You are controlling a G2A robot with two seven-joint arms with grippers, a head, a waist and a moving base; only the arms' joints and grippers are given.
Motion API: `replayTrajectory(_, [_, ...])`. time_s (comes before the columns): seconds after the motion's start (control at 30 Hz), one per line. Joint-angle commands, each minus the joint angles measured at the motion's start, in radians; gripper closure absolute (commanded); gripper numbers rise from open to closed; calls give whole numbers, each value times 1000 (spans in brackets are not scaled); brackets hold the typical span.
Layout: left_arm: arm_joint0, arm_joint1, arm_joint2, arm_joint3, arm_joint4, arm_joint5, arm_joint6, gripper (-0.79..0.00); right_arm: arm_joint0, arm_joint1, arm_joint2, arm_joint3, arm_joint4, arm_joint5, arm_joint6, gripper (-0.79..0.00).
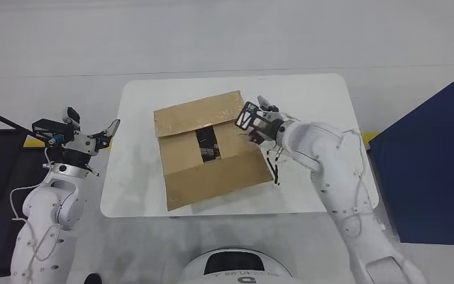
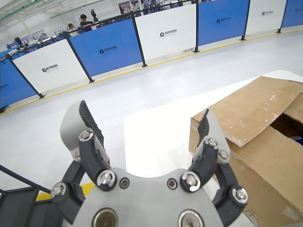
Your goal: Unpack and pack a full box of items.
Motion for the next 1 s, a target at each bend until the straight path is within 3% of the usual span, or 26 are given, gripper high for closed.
replayTrajectory(0.0, [0, 0, 0, 0, 0, 0, 0, -785, 50, -10, -45, 50, -21, 39, -12, -779])
replayTrajectory(0.17, [0, 0, 0, 0, 0, 0, 0, -785, 140, -39, -153, 140, -145, 216, 24, -742])
replayTrajectory(0.37, [0, 0, 0, 0, 0, 0, 0, -785, 220, -76, -240, 192, -172, 314, 53, -760])
replayTrajectory(0.53, [0, 0, 0, 0, 0, 0, 0, -785, 287, -100, -247, 211, -140, 396, -2, -745])
replayTrajectory(0.67, [0, 0, 0, 0, 0, 0, 0, -785, 374, -126, -252, 304, -104, 475, -67, -754])
replayTrajectory(0.83, [0, 0, 0, 0, 0, 0, 0, -785, 526, -182, -297, 552, 6, 545, -144, -502])
replayTrajectory(0.97, [0, 0, 0, 0, 0, 0, 0, -785, 636, -243, -372, 754, 73, 570, -176, -486])
